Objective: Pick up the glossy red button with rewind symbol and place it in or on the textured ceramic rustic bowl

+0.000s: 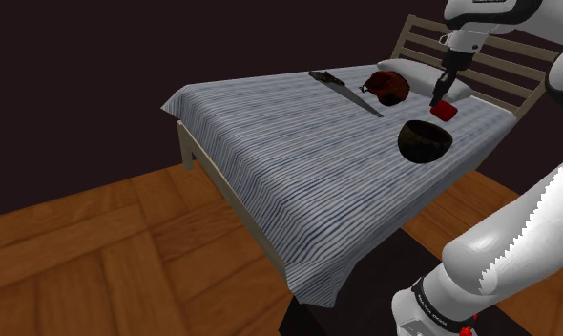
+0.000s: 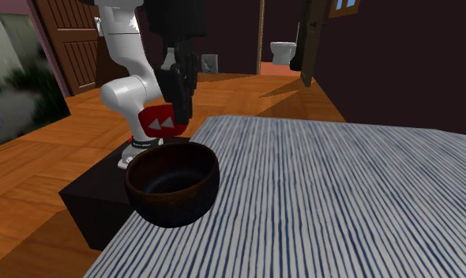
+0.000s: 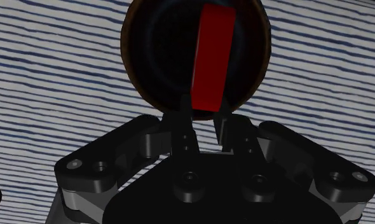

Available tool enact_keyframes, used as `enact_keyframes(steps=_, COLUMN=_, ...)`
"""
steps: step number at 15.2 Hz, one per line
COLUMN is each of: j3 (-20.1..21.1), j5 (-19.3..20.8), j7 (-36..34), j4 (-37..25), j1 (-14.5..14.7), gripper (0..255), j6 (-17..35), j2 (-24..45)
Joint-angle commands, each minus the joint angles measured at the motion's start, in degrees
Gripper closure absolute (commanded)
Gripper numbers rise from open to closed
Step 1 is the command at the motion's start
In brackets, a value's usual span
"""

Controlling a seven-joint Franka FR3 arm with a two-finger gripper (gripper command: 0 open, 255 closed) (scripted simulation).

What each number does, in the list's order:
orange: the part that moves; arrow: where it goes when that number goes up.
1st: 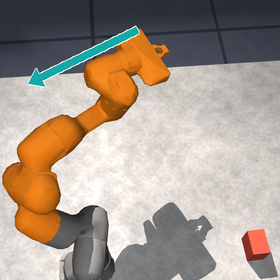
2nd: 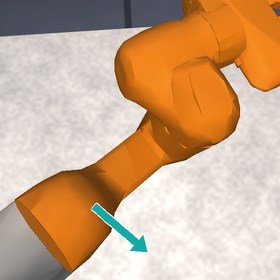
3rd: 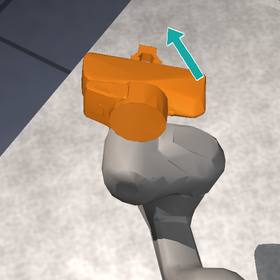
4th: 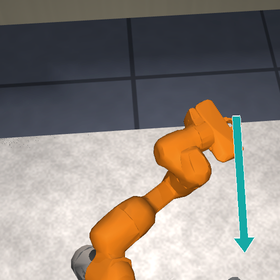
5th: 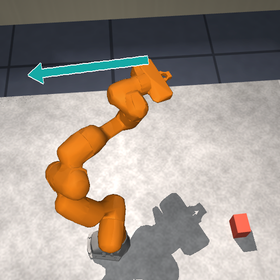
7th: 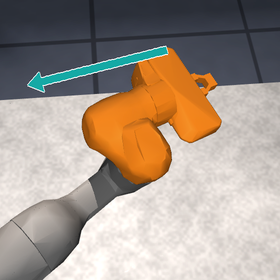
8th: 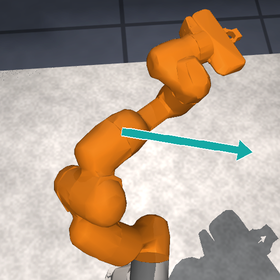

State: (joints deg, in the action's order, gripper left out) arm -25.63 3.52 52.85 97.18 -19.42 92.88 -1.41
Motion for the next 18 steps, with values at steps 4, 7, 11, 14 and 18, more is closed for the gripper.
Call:
enact_keyframes(steps=4, j3=0.0, j5=0.3, j7=-0.3, j4=4.6, j1=0.0, gripper=255, j6=4.1, j2=-0.6)
enact_keyframes(steps=7, j3=0.0, j5=0.3, j7=-0.5, j4=6.9, j1=0.0, gripper=255, j6=6.4, j2=-0.6)
enact_keyframes(steps=11, j3=0.0, j5=0.3, j7=-0.6, j4=9.5, j1=0.0, gripper=255, j6=9.0, j2=-0.6)
enact_keyframes(steps=14, j3=0.0, j5=0.3, j7=-0.6, j4=9.5, j1=0.0, gripper=255, j6=9.0, j2=-0.5)
enact_keyframes(steps=18, j3=0.0, j5=0.3, j7=-0.6, j4=9.5, j1=0.0, gripper=255, j6=9.0, j2=-0.5)
